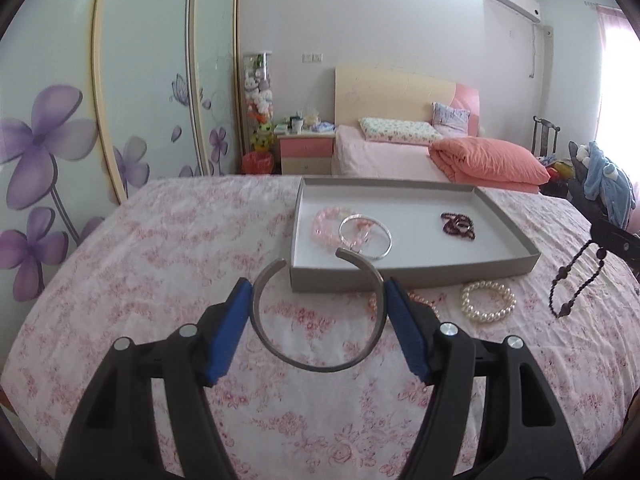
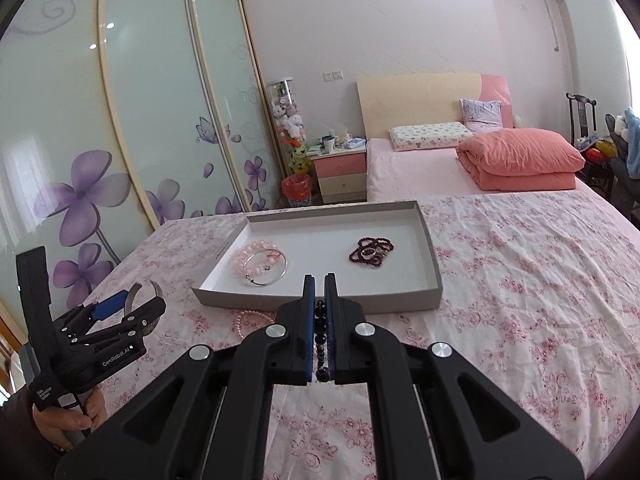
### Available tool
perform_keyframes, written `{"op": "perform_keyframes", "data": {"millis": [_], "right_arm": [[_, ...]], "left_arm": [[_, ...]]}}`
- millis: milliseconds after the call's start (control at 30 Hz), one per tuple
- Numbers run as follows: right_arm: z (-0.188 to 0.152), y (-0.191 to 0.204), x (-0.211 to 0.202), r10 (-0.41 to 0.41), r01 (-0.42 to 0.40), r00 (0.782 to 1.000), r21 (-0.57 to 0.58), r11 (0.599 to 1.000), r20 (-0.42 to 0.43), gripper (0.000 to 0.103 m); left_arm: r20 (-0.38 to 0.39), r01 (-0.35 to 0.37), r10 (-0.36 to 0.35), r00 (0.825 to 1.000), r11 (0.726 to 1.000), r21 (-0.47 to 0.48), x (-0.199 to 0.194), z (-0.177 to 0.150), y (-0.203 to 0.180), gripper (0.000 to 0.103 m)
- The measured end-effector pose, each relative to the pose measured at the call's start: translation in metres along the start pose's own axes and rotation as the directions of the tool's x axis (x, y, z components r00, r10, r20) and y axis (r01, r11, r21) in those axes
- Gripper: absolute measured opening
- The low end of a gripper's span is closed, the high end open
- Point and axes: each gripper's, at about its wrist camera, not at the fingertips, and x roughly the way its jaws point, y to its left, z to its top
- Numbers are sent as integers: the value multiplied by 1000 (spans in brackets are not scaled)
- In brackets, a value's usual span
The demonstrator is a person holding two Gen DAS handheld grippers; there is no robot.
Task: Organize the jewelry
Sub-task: 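Carry the black bead bracelet and silver cuff into the tray and open both tools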
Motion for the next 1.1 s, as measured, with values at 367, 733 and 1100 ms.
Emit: {"op": "perform_keyframes", "data": {"millis": [367, 733, 1100], "right_arm": [[19, 15, 5, 9, -7, 999, -47, 999, 41, 6], [44, 14, 32, -13, 17, 998, -67, 998, 67, 6], [61, -4, 94, -48, 50, 998, -54, 997, 35, 6]], "left_arm": [[121, -11, 3, 993, 998, 60, -7, 29, -20, 66], [126, 4, -10, 992, 999, 48, 21, 53, -28, 66], [38, 35, -36, 999, 999, 19, 85, 73, -34, 66]]}}
